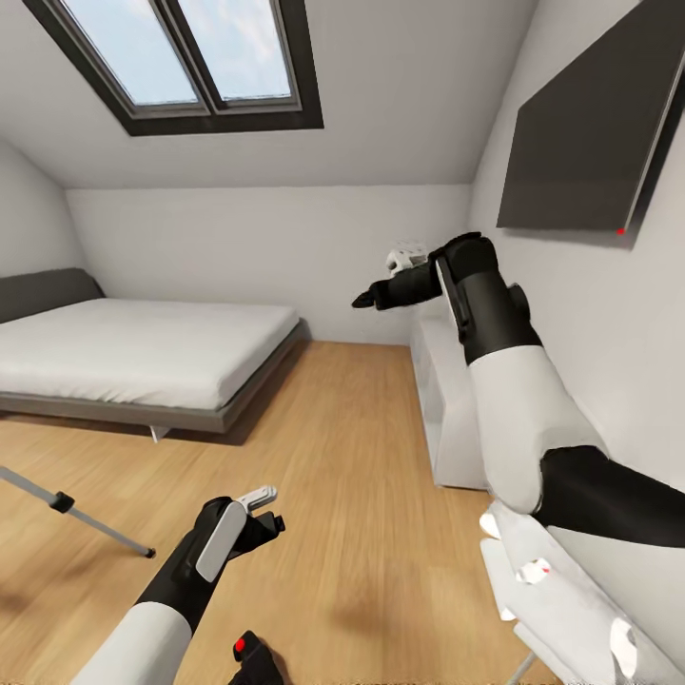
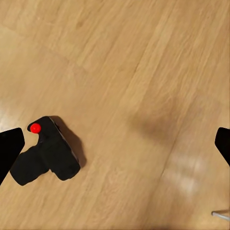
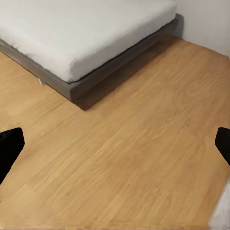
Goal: Attach the digital camera to the camera tripod in the bedroom.
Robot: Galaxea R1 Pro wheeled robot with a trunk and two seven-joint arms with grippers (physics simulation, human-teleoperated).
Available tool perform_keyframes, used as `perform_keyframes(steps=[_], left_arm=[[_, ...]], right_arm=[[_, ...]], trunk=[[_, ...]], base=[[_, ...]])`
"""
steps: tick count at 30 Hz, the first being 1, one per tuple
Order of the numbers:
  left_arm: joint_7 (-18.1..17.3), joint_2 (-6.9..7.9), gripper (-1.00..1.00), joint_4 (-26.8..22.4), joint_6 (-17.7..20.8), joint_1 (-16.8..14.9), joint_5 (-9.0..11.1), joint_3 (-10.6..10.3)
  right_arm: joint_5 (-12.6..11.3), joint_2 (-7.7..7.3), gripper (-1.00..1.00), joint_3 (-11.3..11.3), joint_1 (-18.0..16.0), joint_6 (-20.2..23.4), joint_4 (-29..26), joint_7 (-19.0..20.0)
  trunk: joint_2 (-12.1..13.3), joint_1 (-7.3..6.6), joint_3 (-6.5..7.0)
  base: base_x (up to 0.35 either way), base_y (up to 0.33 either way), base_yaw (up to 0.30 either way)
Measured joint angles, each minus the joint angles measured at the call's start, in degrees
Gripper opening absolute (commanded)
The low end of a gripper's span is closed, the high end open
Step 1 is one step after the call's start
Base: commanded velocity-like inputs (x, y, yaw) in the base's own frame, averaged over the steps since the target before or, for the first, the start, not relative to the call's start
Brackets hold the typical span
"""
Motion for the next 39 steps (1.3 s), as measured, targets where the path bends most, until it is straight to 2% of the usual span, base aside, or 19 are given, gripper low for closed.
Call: perform_keyframes(steps=[1, 3, 5, 9, 23, 29, 34, 39], left_arm=[[0.0, 0.00, 1.00, 0.0, 0.0, 0.0, 0.0, 0.0], [0.0, 0.02, 1.00, 0.0, 0.0, 0.0, -0.1, 0.0], [0.0, 0.05, 1.00, -0.1, -0.1, 0.0, -0.1, 0.0], [0.0, 0.15, 1.00, -0.3, -0.1, 0.0, -0.1, 0.0], [0.3, 0.60, 1.00, -0.7, -0.1, 0.0, -0.1, 0.0], [0.5, 0.67, 1.00, -0.4, -1.5, 0.0, -0.1, 0.0], [2.6, 0.72, 1.00, 0.0, -4.0, 0.0, -0.1, -0.1], [4.9, 0.65, 1.00, 0.1, -4.8, 0.0, 0.0, -0.1]], right_arm=[[0.0, 0.00, 1.00, -0.1, -3.4, 0.0, 4.7, -0.1], [0.0, 0.00, 1.00, -0.1, -6.0, 0.0, 7.8, -0.2], [0.1, 0.01, 1.00, -0.1, -7.6, 0.0, 8.9, -0.2], [0.2, 0.01, 1.00, 0.0, -9.3, 0.0, 8.6, -0.3], [0.2, 0.01, 1.00, 0.2, -10.4, 0.0, 7.7, -0.6], [0.2, 0.01, 1.00, 0.3, -10.5, 0.0, 7.8, -2.5], [0.2, 0.01, 1.00, 0.3, -10.5, 0.0, 7.8, -5.3], [0.2, 0.01, 1.00, 0.2, -10.5, 0.0, 7.8, -6.2]], trunk=[[-0.4, 0.22, -0.17], [-1.2, 0.66, -0.54], [-2.0, 1.10, -0.90], [-2.1, 1.21, -1.79], [-2.3, 1.58, -4.89], [-2.3, 1.73, -6.22], [-2.4, 1.86, -7.33], [-2.5, 1.99, -8.44]], base=[[0.000, 0.000, 0.000], [0.000, 0.000, 0.000], [0.000, 0.000, 0.000], [0.000, 0.000, 0.000], [0.000, 0.000, 0.000], [0.000, 0.000, 0.000], [0.000, 0.000, 0.000], [0.000, 0.000, 0.000]])
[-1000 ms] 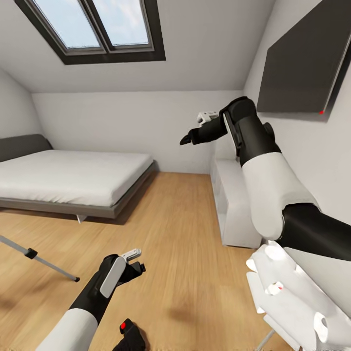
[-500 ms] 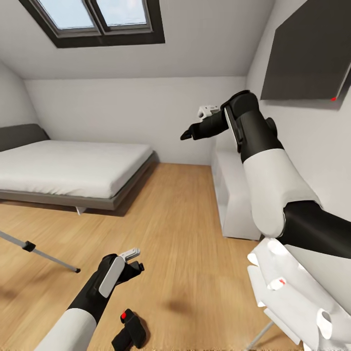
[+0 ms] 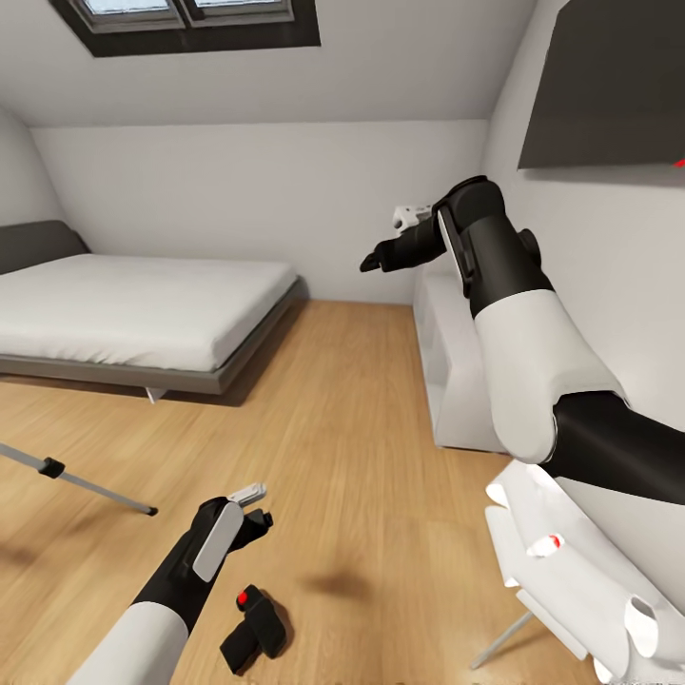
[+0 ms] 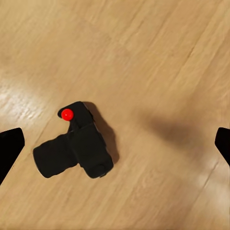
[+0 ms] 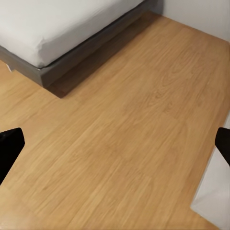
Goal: Attach the digital camera to the camera tripod in the bedroom.
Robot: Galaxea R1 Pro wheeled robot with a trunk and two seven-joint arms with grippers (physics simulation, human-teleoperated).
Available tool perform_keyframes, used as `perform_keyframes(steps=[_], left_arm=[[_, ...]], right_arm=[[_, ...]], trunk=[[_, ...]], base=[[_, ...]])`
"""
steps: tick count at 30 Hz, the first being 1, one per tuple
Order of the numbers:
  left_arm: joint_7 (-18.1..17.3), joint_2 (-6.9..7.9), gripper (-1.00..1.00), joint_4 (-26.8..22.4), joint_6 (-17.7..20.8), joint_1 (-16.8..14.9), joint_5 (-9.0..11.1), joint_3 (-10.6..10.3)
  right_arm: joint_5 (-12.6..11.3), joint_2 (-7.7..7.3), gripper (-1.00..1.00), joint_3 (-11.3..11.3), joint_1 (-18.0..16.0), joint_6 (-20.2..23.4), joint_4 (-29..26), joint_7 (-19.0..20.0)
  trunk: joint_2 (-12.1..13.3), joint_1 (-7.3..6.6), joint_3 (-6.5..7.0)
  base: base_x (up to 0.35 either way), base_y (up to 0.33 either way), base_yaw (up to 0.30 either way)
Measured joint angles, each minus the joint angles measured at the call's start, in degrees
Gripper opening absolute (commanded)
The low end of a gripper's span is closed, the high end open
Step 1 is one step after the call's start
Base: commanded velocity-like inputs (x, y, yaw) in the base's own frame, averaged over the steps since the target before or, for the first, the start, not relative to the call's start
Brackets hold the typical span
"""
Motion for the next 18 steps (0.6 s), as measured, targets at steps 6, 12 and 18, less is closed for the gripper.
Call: perform_keyframes(steps=[6, 12, 18], left_arm=[[1.1, -0.03, 1.00, 0.0, -0.3, 0.0, 0.0, -0.1], [1.4, -0.03, 1.00, 0.0, -0.5, 0.0, 0.0, -0.1], [1.4, -0.03, 1.00, 0.0, -0.5, 0.0, 0.0, -0.1]], right_arm=[[-0.1, 0.00, 1.00, -0.1, 0.0, 0.0, -0.2, -0.3], [0.1, 0.00, 1.00, 0.1, 0.0, 0.0, -0.6, -0.3], [0.0, 0.00, 1.00, 0.0, 0.0, 0.0, -0.7, -0.5]], trunk=[[-0.1, 0.15, -1.33], [-0.2, 0.31, -2.66], [-0.2, 0.46, -3.99]], base=[[0.000, 0.000, 0.000], [0.000, 0.000, 0.000], [0.000, 0.000, 0.000]])
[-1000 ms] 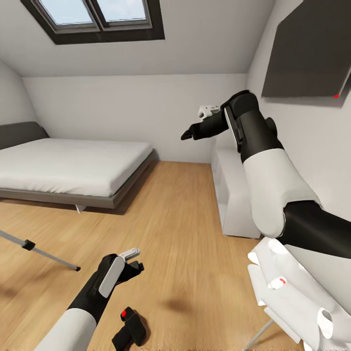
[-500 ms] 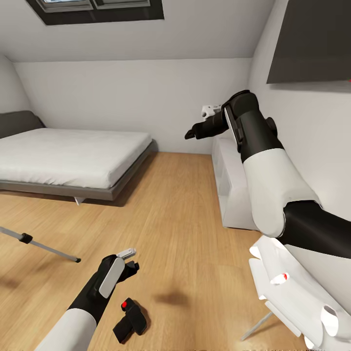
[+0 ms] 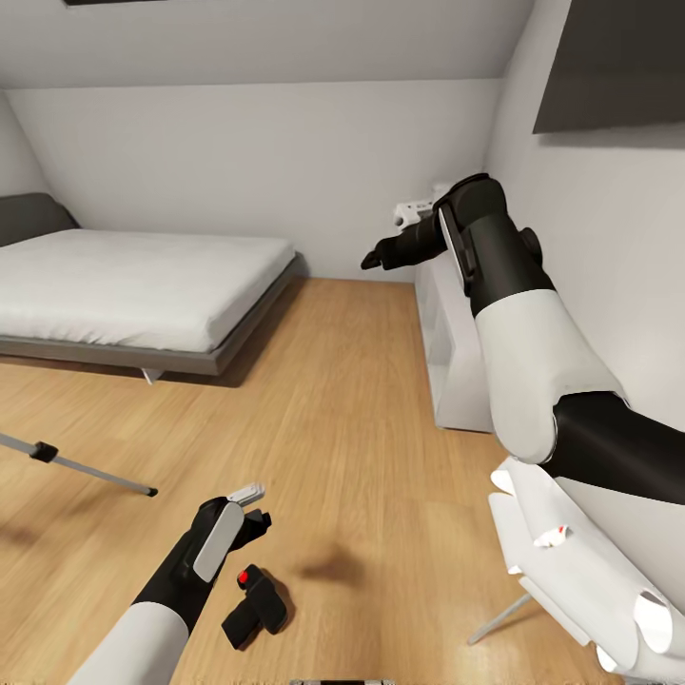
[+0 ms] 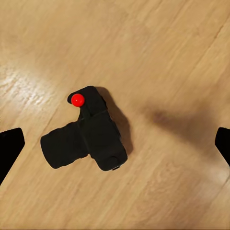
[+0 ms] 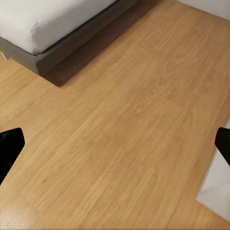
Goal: Attach the digital camera to the camera tripod in the bedroom.
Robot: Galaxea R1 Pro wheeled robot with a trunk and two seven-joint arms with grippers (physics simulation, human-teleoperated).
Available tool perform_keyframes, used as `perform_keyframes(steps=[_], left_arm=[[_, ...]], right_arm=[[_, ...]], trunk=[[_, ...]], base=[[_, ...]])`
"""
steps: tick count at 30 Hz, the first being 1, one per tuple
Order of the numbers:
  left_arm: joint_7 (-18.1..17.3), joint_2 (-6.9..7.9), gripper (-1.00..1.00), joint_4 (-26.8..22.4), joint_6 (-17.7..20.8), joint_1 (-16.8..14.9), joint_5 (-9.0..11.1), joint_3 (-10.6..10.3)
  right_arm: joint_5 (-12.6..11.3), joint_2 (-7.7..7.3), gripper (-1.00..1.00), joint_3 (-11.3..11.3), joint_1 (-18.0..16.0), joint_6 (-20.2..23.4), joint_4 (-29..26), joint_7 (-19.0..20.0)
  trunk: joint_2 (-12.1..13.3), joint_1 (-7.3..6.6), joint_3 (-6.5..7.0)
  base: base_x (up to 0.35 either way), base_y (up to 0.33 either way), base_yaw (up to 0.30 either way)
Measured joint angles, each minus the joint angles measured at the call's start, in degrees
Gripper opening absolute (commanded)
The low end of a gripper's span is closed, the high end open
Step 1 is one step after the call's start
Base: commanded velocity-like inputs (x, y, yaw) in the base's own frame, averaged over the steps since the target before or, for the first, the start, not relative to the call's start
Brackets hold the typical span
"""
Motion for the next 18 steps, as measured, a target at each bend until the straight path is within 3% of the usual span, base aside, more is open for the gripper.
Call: perform_keyframes(steps=[18], left_arm=[[0.1, -0.26, 1.00, -1.0, 0.0, 0.0, -0.1, -0.6]], right_arm=[[0.0, 0.00, 1.00, -0.2, 0.0, 0.0, -0.1, -0.3]], trunk=[[-0.2, 0.46, -3.99]], base=[[0.000, 0.000, 0.000]])
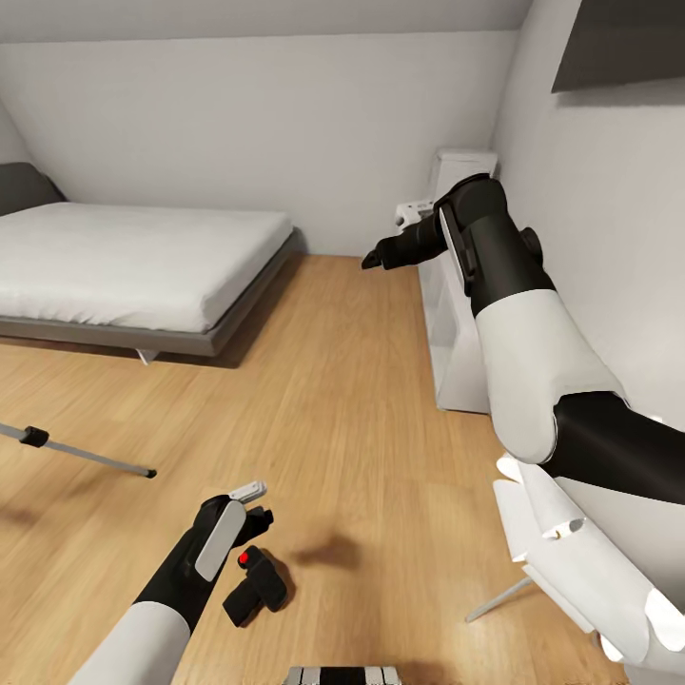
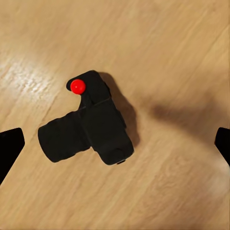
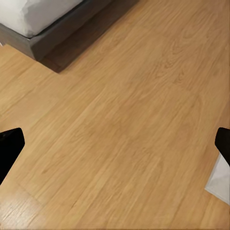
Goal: Attach the digital camera to the camera tripod in the bedroom.
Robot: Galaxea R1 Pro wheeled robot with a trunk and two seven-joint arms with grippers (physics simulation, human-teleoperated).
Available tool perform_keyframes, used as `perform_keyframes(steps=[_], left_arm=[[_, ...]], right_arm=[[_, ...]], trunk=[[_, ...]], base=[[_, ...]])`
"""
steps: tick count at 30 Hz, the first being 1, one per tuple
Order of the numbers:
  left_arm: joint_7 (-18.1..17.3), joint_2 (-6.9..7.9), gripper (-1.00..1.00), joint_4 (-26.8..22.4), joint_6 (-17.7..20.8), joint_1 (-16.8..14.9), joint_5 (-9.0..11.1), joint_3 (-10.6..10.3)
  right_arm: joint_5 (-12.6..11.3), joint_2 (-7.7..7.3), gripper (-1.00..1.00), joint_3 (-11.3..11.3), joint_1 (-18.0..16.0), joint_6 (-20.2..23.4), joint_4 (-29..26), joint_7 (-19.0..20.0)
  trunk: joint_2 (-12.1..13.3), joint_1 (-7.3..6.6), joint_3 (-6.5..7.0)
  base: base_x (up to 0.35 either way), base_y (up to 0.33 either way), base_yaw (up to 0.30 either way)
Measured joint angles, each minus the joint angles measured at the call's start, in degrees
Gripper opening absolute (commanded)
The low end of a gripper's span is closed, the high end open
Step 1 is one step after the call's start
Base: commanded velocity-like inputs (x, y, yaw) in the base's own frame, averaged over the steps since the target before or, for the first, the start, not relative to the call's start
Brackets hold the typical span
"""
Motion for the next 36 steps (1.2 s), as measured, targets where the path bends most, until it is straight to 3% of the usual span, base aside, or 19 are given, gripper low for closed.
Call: perform_keyframes(steps=[17, 23, 28, 36], left_arm=[[0.4, -0.02, 1.00, -0.1, -0.1, 0.0, -0.1, -0.1], [5.7, -0.07, 1.00, 0.0, -0.7, 0.0, -1.4, 0.0], [9.1, -0.09, 1.00, 0.2, -3.8, 0.0, -1.8, 0.0], [10.2, -0.10, 1.00, 0.4, -5.3, 0.0, -1.9, 0.0]], right_arm=[[0.0, 0.00, 1.00, 0.1, 0.0, 0.0, 0.1, -0.2], [0.1, 0.00, 1.00, 0.2, 0.0, 0.0, 0.1, -0.2], [0.0, 0.00, 1.00, 0.1, 0.0, 0.0, 0.1, -0.2], [0.1, 0.00, 1.00, 0.1, 0.0, 0.0, 0.1, -0.2]], trunk=[[-0.2, 0.44, -3.77], [-0.3, 0.59, -5.10], [-0.4, 0.72, -6.21], [-0.5, 0.93, -7.98]], base=[[0.000, 0.000, 0.000], [0.000, 0.000, 0.000], [0.000, 0.000, 0.000], [0.000, 0.000, 0.000]])
